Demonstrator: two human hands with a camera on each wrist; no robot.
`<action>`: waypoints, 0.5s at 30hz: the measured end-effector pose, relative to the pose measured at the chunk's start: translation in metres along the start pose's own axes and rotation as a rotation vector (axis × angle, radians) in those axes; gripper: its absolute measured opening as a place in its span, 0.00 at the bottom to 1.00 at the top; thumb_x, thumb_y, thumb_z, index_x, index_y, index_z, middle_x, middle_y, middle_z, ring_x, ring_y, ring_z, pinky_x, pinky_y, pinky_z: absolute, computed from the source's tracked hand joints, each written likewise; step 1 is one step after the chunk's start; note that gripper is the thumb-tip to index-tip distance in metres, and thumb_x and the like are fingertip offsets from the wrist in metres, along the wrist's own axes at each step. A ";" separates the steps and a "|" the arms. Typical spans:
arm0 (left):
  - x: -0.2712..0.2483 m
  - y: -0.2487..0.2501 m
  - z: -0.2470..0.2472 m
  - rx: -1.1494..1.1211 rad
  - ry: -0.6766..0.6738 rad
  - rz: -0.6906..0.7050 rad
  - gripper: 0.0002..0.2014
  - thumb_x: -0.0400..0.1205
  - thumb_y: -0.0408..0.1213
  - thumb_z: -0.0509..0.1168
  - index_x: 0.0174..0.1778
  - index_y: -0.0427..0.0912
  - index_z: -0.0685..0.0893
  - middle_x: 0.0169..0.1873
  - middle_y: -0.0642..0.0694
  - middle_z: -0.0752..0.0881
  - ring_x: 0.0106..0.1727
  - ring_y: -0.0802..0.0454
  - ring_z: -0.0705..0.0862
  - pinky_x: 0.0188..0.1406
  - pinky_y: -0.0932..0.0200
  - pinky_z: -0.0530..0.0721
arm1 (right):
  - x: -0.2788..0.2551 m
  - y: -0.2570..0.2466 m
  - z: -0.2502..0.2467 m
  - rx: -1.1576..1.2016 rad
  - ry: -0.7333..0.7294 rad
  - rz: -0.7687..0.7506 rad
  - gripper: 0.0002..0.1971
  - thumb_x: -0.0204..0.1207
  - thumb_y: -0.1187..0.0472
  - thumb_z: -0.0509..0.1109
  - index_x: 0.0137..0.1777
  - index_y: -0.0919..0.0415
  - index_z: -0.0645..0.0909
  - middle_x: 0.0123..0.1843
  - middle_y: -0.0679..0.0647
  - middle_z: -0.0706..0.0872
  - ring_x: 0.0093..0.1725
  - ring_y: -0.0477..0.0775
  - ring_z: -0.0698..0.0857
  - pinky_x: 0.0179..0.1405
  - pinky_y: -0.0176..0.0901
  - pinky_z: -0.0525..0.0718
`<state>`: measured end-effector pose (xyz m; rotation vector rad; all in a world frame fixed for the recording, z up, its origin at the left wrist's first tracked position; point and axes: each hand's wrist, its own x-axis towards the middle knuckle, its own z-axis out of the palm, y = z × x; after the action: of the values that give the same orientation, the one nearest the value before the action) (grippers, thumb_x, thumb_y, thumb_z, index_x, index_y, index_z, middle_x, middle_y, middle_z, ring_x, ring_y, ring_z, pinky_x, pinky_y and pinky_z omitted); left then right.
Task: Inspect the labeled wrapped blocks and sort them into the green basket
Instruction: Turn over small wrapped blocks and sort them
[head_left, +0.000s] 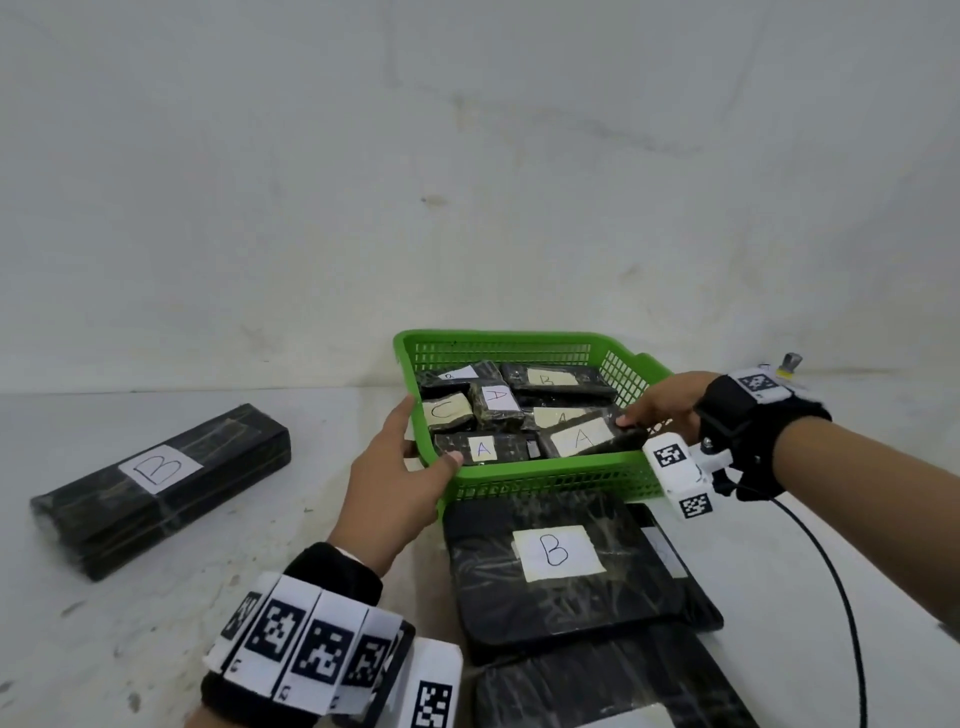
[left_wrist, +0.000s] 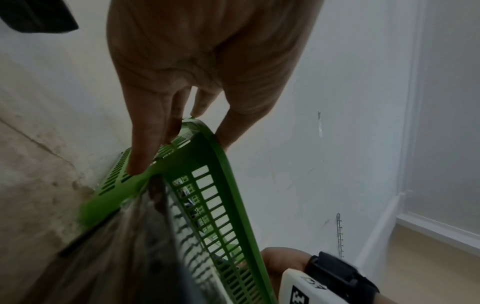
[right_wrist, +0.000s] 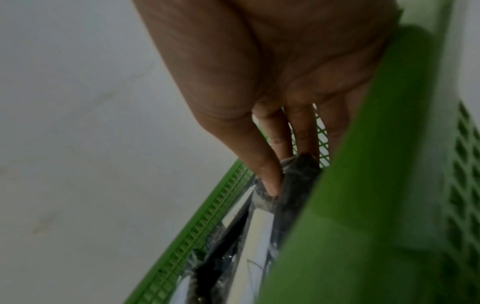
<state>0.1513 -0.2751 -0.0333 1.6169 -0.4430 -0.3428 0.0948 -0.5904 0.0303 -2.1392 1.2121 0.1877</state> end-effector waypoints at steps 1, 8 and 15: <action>0.000 0.000 0.000 -0.002 -0.001 0.006 0.35 0.82 0.37 0.70 0.83 0.60 0.63 0.62 0.41 0.81 0.53 0.48 0.85 0.41 0.50 0.90 | 0.001 0.001 0.002 -0.039 0.027 0.007 0.09 0.77 0.61 0.75 0.39 0.63 0.80 0.33 0.52 0.81 0.25 0.50 0.77 0.23 0.35 0.70; 0.001 -0.001 -0.001 -0.006 -0.006 0.012 0.35 0.82 0.37 0.70 0.83 0.60 0.63 0.60 0.42 0.81 0.55 0.46 0.85 0.42 0.48 0.90 | 0.012 0.001 0.009 -0.259 -0.013 -0.015 0.15 0.78 0.56 0.75 0.58 0.65 0.83 0.63 0.60 0.86 0.53 0.60 0.84 0.49 0.46 0.80; 0.002 -0.001 -0.003 -0.021 -0.018 0.007 0.36 0.82 0.36 0.71 0.83 0.60 0.63 0.62 0.41 0.81 0.59 0.41 0.84 0.45 0.46 0.90 | 0.010 -0.002 0.021 -0.381 0.118 -0.153 0.25 0.78 0.47 0.73 0.69 0.61 0.83 0.70 0.54 0.84 0.68 0.55 0.83 0.68 0.42 0.79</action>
<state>0.1548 -0.2739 -0.0344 1.5926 -0.4572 -0.3560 0.1063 -0.5845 0.0109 -2.5952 1.1423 0.2440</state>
